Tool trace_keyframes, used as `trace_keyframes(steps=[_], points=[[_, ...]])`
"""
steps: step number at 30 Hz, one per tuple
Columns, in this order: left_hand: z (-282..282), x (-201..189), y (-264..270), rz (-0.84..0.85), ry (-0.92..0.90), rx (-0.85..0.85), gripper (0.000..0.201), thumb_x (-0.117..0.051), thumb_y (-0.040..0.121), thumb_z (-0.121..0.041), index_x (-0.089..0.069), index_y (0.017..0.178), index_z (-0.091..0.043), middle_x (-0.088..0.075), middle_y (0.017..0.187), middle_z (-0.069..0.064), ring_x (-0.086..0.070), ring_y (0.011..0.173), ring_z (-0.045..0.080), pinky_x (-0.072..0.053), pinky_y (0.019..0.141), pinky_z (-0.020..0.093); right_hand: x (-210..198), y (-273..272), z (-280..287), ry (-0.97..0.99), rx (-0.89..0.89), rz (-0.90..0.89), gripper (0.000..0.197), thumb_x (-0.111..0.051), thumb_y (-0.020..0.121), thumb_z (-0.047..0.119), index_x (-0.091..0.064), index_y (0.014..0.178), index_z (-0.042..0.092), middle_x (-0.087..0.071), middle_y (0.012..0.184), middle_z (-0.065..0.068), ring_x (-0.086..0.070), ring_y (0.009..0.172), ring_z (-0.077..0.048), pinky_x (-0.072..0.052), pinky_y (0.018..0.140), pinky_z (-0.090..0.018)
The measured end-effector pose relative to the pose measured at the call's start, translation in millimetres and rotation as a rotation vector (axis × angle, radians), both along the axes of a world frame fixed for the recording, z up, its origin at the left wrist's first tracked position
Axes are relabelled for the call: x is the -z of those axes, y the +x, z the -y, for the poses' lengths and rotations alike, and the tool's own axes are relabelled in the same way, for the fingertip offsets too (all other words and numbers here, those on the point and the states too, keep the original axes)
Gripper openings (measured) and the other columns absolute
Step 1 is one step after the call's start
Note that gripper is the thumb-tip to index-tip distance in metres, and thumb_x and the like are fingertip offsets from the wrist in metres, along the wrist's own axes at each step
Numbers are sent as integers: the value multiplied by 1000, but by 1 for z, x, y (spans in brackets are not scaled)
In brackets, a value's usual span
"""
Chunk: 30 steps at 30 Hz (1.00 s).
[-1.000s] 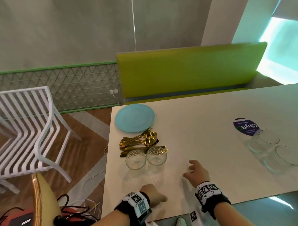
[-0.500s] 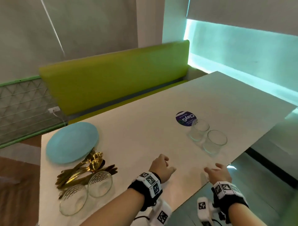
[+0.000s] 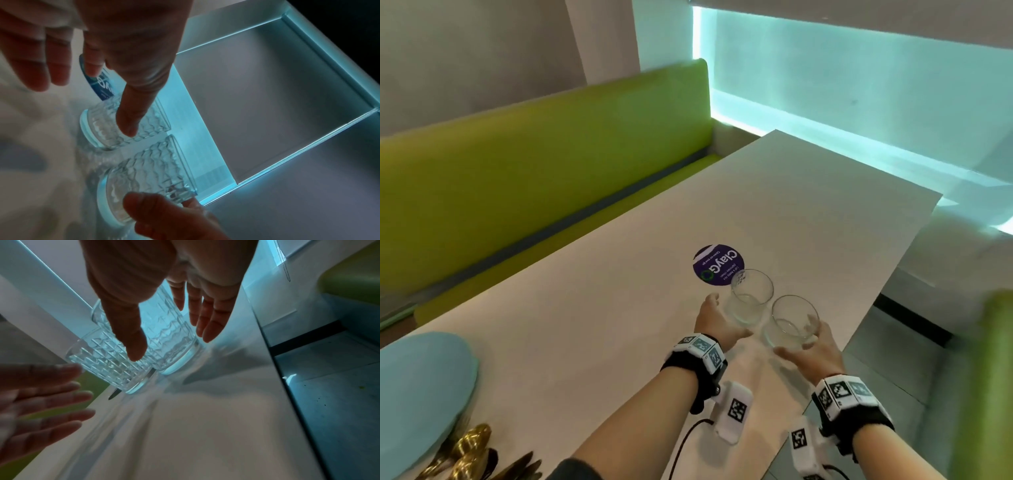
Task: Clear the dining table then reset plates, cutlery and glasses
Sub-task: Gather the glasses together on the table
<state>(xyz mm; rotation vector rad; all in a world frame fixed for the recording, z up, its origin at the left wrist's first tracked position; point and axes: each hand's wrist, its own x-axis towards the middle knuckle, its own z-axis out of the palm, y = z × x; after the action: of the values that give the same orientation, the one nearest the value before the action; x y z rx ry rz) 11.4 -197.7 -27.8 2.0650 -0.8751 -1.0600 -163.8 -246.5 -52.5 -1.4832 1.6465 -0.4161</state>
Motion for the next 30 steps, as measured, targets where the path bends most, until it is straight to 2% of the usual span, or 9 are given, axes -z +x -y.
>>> trace_keyframes(steps=[5, 9, 13, 16, 20, 22, 24, 27, 30], points=[[24, 15, 0, -19, -51, 15, 97, -82, 66, -21, -25, 144, -16, -37, 148, 2, -37, 136, 20, -33, 112, 30, 3, 4, 9, -51, -39, -14, 103, -86, 56, 29, -29, 141, 22, -48, 140, 0, -49, 126, -23, -40, 107, -38], [41, 23, 1, 11, -103, 28, 103, -84, 60, -26, -25, 144, -20, -44, 140, 4, -37, 132, 24, -35, 111, 35, 8, 8, 13, -103, -37, -34, 95, -87, 54, 28, -36, 134, 21, -56, 129, 0, -53, 119, -22, -42, 104, -38], [44, 33, 2, 88, -136, 55, 84, -83, 58, -28, -42, 131, -22, -52, 126, -2, -41, 121, 20, -40, 102, 31, 9, 10, 15, -121, -2, -62, 84, -85, 53, 29, -44, 127, 21, -59, 121, -4, -55, 113, -24, -44, 99, -35], [31, 36, 4, 116, -163, 69, 78, -82, 58, -28, -46, 126, -21, -52, 123, -6, -40, 117, 17, -39, 99, 28, 11, 10, 14, -137, -6, -59, 83, -86, 53, 28, -46, 126, 20, -60, 119, -1, -55, 113, -24, -44, 99, -36], [-9, 34, 8, 106, -185, 57, 74, -82, 56, -29, -48, 122, -22, -49, 112, -12, -41, 113, 12, -38, 94, 22, 8, 12, 4, -142, -51, -58, 79, -87, 56, 22, -48, 124, 17, -61, 117, -2, -54, 113, -24, -43, 98, -36], [-36, 32, 11, 97, -188, 24, 74, -81, 52, -32, -50, 119, -23, -48, 109, -14, -45, 114, 12, -42, 96, 25, 6, 15, -6, -139, -72, -50, 76, -86, 58, 21, -48, 123, 15, -61, 118, -3, -55, 112, -25, -42, 98, -35], [-67, 30, 13, 87, -186, -23, 76, -77, 47, -36, -51, 118, -24, -50, 109, -14, -49, 114, 14, -45, 97, 29, 3, 18, -20, -141, -102, -46, 74, -87, 58, 19, -49, 122, 14, -62, 118, -4, -56, 112, -25, -41, 96, -32], [-119, 29, 14, 64, -183, -123, 81, -71, 40, -45, -51, 117, -28, -53, 113, -13, -51, 113, 13, -45, 94, 25, -2, 26, -50, -133, -164, -29, 74, -87, 59, 19, -49, 123, 14, -62, 118, -5, -56, 111, -25, -39, 95, -29], [-174, 28, 8, 73, -171, -190, 80, -74, 45, -41, -50, 120, -28, -51, 115, -13, -49, 115, 12, -44, 95, 24, -5, 33, -84, -124, -256, -20, 76, -87, 60, 21, -49, 125, 14, -62, 119, -5, -56, 113, -26, -39, 99, -32]])
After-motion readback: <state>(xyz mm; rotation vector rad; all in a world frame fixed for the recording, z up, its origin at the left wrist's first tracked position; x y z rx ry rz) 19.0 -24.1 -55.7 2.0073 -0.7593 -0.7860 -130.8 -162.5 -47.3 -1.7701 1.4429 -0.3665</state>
